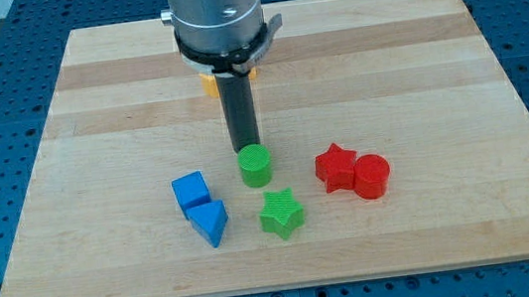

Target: Place the blue blocks and green blocks horizontal to each other

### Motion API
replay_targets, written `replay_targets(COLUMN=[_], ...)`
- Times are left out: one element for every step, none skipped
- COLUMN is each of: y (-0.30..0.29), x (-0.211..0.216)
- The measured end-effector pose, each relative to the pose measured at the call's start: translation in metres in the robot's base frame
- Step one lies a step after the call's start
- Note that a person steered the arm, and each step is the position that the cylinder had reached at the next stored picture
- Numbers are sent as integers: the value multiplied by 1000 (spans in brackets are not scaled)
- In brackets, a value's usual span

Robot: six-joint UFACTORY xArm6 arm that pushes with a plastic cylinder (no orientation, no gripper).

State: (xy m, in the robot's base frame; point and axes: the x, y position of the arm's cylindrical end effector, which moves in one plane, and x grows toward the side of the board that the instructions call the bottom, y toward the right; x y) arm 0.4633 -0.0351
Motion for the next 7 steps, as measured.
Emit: replay_targets(y=[8, 13, 17, 31, 75, 111, 111], x=[12, 24, 31, 13, -23, -33, -33])
